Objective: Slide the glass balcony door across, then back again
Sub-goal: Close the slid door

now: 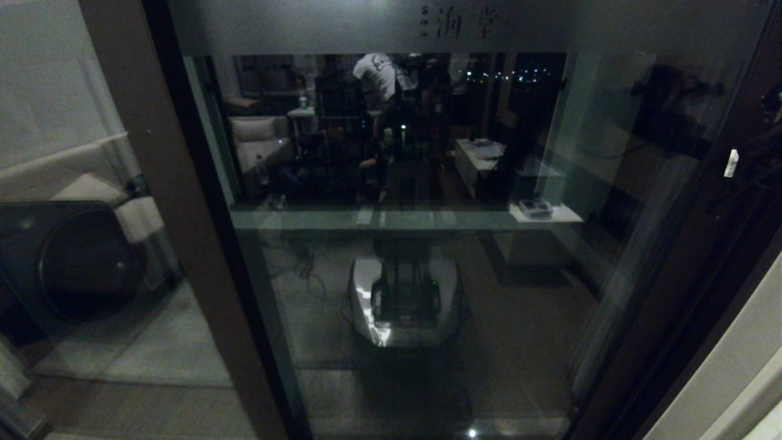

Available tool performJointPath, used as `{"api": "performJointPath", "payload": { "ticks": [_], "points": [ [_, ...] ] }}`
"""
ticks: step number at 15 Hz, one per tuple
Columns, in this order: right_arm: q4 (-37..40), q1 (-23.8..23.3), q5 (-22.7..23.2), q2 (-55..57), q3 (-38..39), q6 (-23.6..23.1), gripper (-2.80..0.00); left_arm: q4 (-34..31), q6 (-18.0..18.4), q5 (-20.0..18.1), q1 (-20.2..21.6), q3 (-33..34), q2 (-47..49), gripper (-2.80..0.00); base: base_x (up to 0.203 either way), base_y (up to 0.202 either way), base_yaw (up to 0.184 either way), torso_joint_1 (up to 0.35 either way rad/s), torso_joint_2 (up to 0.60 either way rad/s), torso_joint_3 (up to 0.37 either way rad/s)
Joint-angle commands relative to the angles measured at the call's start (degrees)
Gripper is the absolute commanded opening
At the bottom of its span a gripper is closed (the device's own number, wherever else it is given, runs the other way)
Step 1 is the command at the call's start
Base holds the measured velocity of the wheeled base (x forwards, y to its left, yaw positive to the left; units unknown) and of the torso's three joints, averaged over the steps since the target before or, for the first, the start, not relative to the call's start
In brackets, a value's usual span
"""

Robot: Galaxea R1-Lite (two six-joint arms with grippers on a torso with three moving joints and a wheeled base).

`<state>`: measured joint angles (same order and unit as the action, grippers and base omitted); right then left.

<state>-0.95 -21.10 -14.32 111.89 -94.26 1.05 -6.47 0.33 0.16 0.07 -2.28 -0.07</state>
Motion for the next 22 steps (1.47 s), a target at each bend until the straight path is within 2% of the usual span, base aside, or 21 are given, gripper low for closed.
{"api": "performJointPath", "payload": {
  "ticks": [1,12,16,19,22],
  "points": [
    [-0.45,0.26,-0.16,1.67,-0.40,0.01,-2.80,-0.03,0.03,0.02,0.01,-0.01,-0.01,-2.80,0.000,0.000,0.000,0.000,0.00,0.000],
    [-0.81,0.71,-0.35,1.35,-0.30,0.27,-2.80,-0.03,0.03,0.02,0.01,-0.01,-0.01,-2.80,0.000,0.000,0.000,0.000,0.00,0.000],
    [-0.72,0.71,-0.09,-1.92,2.07,0.27,-2.80,-0.03,0.03,0.02,0.01,-0.01,-0.01,-2.80,0.000,0.000,0.000,0.000,0.00,0.000],
    [-0.72,0.71,2.13,-1.04,1.98,0.27,-2.80,-0.03,0.03,0.02,0.01,-0.01,-0.01,-2.80,0.000,0.000,0.000,0.000,0.00,0.000],
    [-0.74,0.71,2.20,-0.17,1.36,0.27,-2.80,-0.03,0.03,0.02,0.01,-0.01,-0.01,-2.80,0.000,0.000,0.000,0.000,0.00,0.000]
  ]
}}
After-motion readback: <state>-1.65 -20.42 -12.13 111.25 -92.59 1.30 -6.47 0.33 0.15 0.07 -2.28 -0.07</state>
